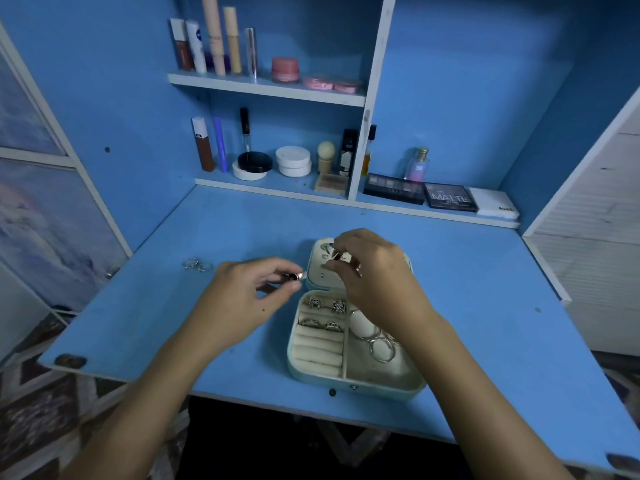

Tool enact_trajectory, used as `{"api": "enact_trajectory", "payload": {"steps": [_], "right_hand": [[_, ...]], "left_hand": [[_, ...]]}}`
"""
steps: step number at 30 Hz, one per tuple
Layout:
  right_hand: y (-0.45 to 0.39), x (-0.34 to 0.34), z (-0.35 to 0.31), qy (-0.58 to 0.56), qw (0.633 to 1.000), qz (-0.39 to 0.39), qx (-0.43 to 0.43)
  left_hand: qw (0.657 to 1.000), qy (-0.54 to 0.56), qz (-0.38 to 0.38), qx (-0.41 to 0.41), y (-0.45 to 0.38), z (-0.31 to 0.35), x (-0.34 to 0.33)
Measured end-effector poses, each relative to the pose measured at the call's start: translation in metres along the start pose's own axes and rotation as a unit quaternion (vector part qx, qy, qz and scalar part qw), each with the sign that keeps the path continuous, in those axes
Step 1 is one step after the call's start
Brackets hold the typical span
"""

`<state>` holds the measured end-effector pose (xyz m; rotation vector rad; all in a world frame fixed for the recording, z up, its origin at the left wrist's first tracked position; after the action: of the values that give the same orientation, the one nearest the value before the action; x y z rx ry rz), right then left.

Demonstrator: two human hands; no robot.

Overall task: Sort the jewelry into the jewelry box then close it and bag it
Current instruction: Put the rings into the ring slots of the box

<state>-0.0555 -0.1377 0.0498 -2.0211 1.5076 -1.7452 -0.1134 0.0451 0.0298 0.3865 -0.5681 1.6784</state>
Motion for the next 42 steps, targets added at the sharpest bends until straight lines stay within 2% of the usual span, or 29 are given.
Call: {"api": "enact_trajectory", "payload": {"steps": [4, 9, 20, 26, 31, 42], "right_hand": [[0.012, 0.004, -0.005, -0.008, 1.000, 0.005, -0.018], [0.025, 0.007, -0.004, -0.058, 0.994, -0.025, -0.088], [0.044, 0.002, -0.005, -0.028, 0.999, 0.030, 0.006], [0.055, 0.002, -0.007, -0.072, 0.997, -0.002, -0.022], [0.062, 0.001, -0.011, -0.102, 0.995, 0.000, -0.005], [0.071, -0.003, -0.016, -0.124, 0.992, -0.036, 0.000]], "left_hand": [[1.000, -0.011, 0.001, -0.011, 0.005, 0.004, -0.001], [1.000, -0.016, -0.013, -0.019, 0.008, 0.005, -0.004], [0.993, -0.057, -0.026, -0.103, 0.012, 0.004, -0.005], [0.992, -0.055, -0.047, -0.100, 0.018, -0.001, -0.005], [0.993, -0.065, -0.060, -0.083, 0.025, -0.001, -0.004], [0.988, -0.076, -0.073, -0.113, 0.026, -0.004, -0.010]]}}
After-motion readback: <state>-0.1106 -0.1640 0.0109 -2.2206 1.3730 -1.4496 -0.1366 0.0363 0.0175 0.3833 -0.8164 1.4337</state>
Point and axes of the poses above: each hand's wrist, its own y-axis away from the middle knuckle, its own x-axis out of the back of the hand, z = x × y, the point moved 4 cm from there along -y, towards the middle knuckle, and after that the axes turned 13 degrees about x, right-handed, at the moved point
